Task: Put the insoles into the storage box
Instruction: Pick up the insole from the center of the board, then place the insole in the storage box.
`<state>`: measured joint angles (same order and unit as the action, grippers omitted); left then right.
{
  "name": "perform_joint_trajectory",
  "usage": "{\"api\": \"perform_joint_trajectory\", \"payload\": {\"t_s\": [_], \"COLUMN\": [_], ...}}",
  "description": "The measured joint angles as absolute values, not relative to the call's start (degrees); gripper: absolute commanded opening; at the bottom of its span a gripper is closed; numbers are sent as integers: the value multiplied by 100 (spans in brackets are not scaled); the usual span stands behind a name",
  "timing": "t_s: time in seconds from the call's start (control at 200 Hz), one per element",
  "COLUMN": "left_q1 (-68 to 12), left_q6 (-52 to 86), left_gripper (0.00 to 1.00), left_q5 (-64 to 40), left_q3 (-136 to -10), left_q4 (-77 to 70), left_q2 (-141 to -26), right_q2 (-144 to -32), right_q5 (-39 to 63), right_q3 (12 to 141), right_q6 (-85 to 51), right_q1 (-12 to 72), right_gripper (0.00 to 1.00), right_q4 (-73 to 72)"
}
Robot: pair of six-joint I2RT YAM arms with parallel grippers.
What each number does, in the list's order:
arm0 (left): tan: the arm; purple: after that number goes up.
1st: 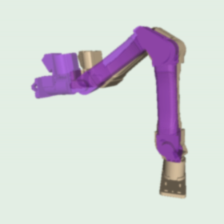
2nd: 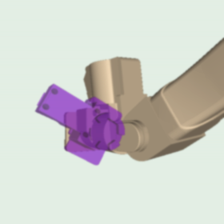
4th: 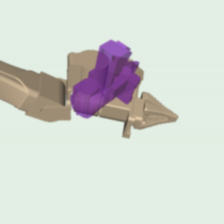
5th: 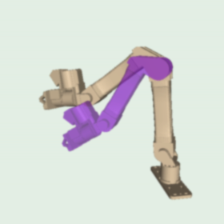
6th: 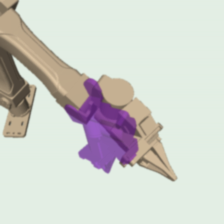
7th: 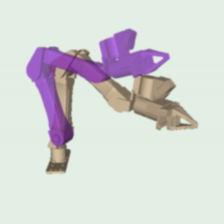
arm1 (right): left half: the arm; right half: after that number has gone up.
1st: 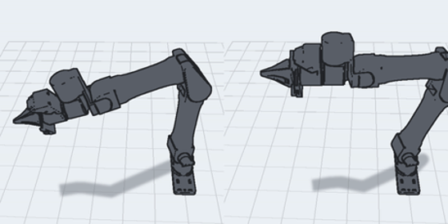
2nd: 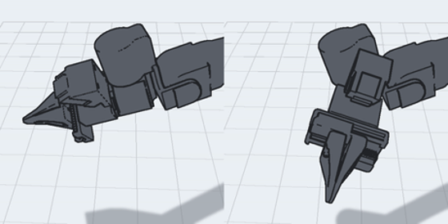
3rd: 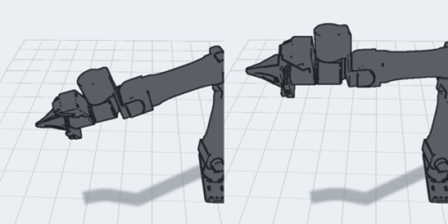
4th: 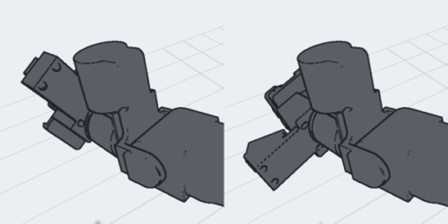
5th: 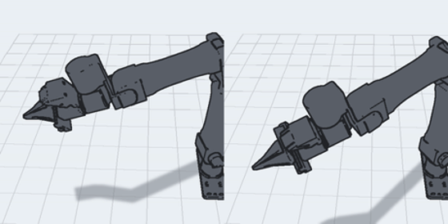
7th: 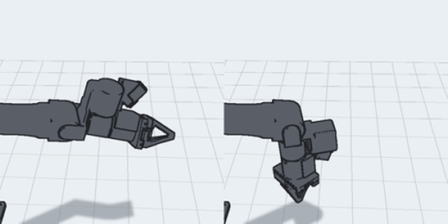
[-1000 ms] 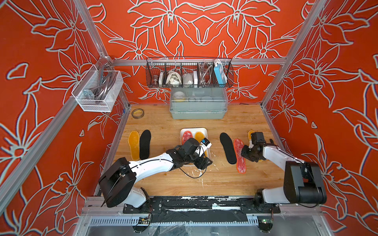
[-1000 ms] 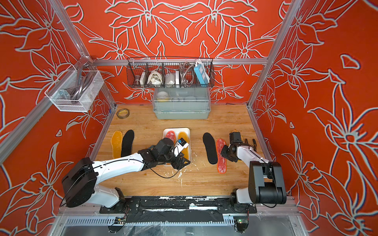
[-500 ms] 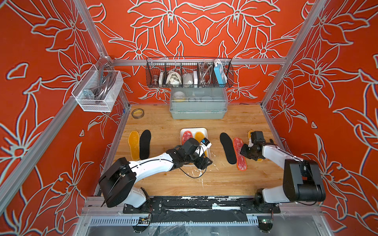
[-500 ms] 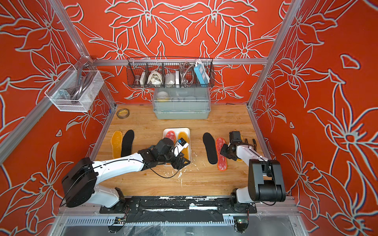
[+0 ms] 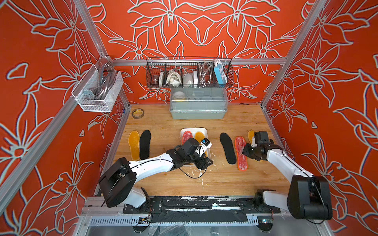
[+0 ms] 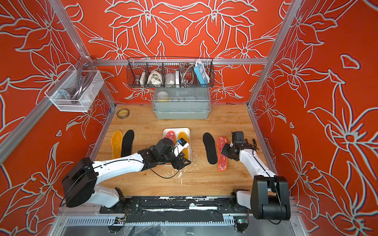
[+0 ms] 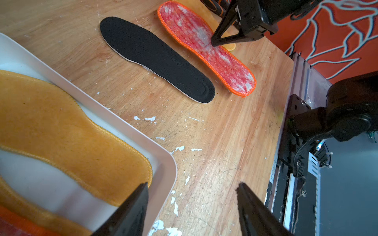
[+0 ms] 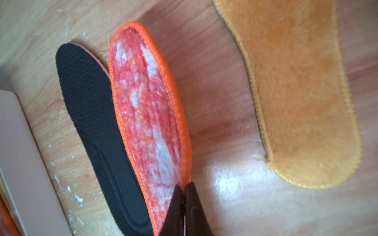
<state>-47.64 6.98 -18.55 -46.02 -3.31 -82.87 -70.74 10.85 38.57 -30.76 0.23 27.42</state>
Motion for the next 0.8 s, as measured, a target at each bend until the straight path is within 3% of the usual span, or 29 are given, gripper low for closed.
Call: {"api": "perform_joint_trajectory", "payload": {"t_s": [0.265, 0.415, 0.801], "left_q1": [-4674, -4071, -2554], "left_q6": [709, 980, 1732], "left_gripper": [69, 67, 62], "left_q5": [-1861, -1918, -768], "left_q3": [-4390, -4132, -3413], "left_q4": [-379, -537, -104], "left_q2": [-7889, -7325, -6278], "right_q2": [-6458, -6191, -7317], "right_q5": [1415, 1682, 2132], "right_q3": [4248, 4488, 4915], "right_q6": [-3055, -3162, -4265], "right_q1": [25, 204, 2029], "right_gripper": [0, 0, 0], "right_q4": [3380, 3420, 2418]}}
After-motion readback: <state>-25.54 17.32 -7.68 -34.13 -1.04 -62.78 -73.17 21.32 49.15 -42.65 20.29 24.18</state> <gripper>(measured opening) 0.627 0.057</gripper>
